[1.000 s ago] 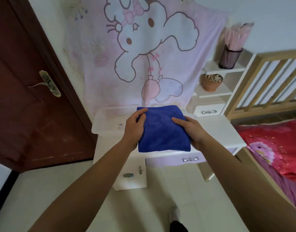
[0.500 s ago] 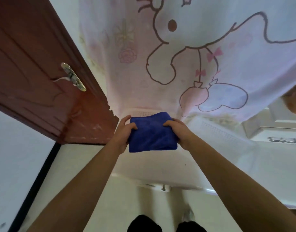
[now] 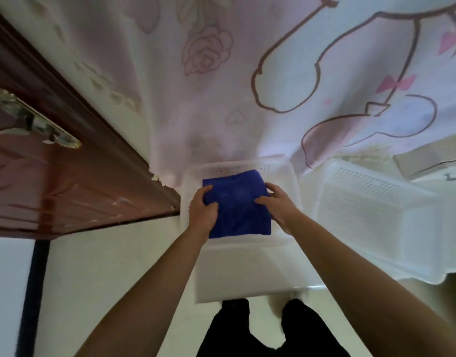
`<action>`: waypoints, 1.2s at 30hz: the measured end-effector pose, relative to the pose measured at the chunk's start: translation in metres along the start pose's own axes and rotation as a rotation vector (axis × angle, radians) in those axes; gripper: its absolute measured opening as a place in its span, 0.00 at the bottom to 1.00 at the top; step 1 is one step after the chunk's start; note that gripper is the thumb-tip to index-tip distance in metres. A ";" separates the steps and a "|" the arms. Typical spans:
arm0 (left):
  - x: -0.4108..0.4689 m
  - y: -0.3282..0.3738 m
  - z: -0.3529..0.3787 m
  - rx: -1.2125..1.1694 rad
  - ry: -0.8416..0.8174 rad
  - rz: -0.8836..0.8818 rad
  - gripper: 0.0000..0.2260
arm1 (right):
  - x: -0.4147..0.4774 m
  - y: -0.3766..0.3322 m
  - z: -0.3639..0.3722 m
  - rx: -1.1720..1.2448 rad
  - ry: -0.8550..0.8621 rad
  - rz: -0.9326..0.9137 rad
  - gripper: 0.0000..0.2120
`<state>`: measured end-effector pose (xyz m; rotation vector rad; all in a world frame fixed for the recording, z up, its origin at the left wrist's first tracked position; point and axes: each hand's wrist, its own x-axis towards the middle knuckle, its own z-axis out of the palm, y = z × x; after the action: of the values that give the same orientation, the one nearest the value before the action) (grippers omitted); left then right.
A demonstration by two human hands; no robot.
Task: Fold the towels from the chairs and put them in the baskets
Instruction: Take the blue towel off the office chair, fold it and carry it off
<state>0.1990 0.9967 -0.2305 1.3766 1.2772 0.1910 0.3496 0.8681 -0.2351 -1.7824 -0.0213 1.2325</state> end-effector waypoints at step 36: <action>0.073 -0.023 -0.002 1.664 -0.488 0.388 0.62 | 0.063 0.014 0.009 -1.736 -0.254 -0.474 0.65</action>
<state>0.2135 1.0456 -0.2880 2.7790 0.5498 -1.1405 0.3674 0.8970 -0.2909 -2.5988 -2.0478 1.0028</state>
